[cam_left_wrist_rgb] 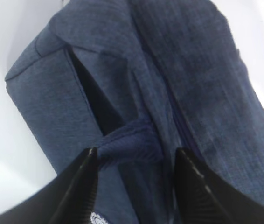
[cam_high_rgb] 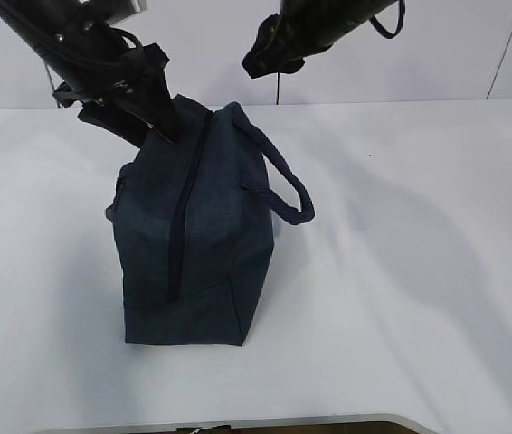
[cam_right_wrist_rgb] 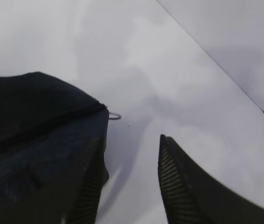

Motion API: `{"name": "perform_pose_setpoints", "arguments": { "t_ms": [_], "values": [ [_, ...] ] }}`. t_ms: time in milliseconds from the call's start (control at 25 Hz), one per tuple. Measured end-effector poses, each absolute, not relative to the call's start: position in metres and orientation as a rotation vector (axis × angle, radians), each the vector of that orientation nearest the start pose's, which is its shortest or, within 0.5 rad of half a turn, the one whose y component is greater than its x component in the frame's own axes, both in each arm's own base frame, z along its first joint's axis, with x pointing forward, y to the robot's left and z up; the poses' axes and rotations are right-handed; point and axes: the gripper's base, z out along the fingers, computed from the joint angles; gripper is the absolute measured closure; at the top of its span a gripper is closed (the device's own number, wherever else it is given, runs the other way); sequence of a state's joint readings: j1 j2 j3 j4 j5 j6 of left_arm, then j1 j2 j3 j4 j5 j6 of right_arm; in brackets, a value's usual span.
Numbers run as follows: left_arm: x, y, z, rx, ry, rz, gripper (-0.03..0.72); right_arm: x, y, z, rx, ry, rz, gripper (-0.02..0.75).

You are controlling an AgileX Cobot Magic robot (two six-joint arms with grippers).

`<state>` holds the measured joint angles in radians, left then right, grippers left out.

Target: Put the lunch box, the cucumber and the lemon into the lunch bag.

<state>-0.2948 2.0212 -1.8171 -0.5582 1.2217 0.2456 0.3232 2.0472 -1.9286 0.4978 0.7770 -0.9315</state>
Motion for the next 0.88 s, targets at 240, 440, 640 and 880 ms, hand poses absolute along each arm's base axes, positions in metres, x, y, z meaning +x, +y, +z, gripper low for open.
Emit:
{"name": "perform_pose_setpoints", "arguments": {
  "t_ms": [240,440,640,880],
  "values": [
    [0.394,-0.163,0.297,0.569,2.718,-0.787,0.302,0.425,0.17,0.332,-1.155,2.077,0.23,0.414],
    [0.388,-0.155,0.315,0.533,2.695,-0.753,0.306,0.414,0.166,0.34,-1.165,2.148,0.258,0.414],
    [0.377,-0.143,0.338,0.484,2.683,-0.612,0.309,0.404,0.154,0.341,-1.138,2.361,0.194,0.415],
    [0.362,-0.126,0.365,0.423,2.651,-0.426,0.309,0.403,0.141,0.353,-0.931,2.479,0.074,0.436]
  ]
}}
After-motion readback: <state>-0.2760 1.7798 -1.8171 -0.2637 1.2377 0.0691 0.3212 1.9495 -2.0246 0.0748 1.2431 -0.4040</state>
